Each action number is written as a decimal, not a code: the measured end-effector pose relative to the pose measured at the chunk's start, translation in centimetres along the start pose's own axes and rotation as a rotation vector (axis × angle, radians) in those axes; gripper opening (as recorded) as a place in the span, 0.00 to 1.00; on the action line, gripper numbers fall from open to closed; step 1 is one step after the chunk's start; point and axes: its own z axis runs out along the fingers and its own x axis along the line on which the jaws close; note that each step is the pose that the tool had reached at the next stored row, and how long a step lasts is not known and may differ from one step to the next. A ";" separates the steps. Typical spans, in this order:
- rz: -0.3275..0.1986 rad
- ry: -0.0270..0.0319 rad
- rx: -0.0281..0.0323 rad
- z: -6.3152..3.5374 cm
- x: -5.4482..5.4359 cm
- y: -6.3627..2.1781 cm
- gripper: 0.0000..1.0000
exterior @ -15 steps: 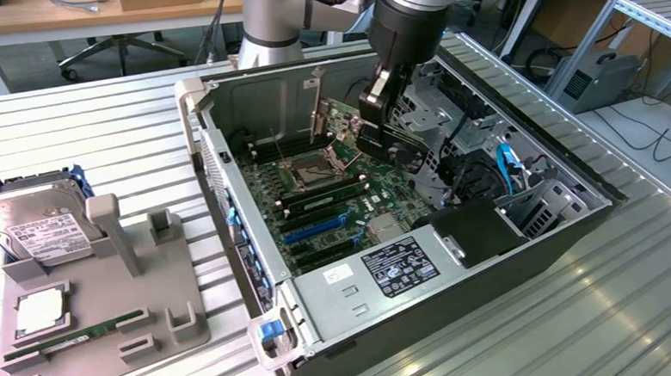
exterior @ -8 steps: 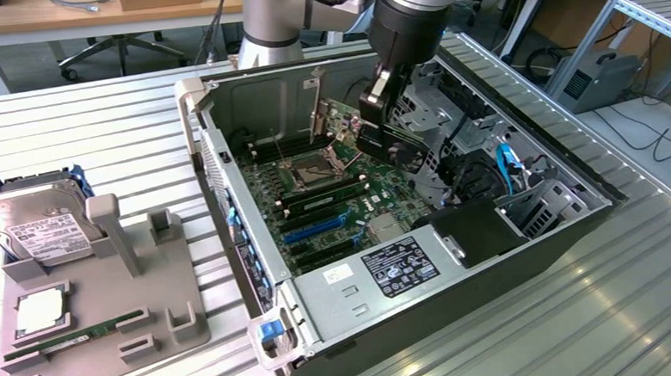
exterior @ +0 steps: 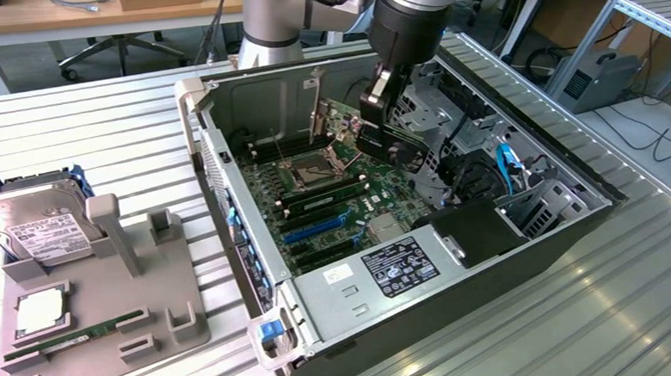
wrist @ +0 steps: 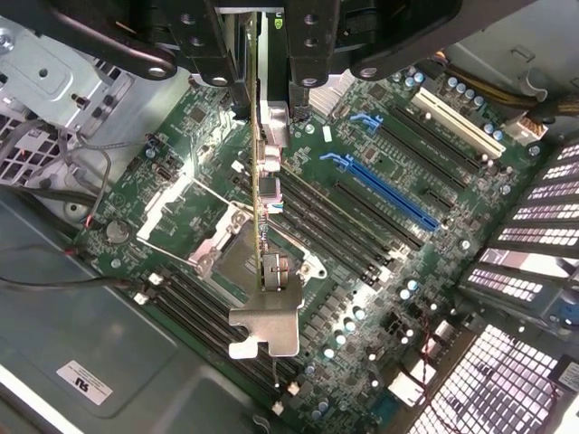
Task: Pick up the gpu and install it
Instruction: 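Insert the gpu into the slot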
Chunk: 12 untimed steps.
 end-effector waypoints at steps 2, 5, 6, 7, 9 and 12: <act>-0.005 0.0001 -0.0002 0.00 0.0 0.00 0.27; -0.012 0.0004 -0.0003 0.00 0.0 0.00 0.27; -0.014 0.0005 -0.0004 0.00 0.0 0.00 0.27; -0.016 0.0006 -0.0004 0.00 0.0 0.00 0.27; -0.019 0.0006 -0.0005 0.00 0.0 0.00 0.27; -0.023 0.0008 -0.0005 0.00 0.0 0.00 0.27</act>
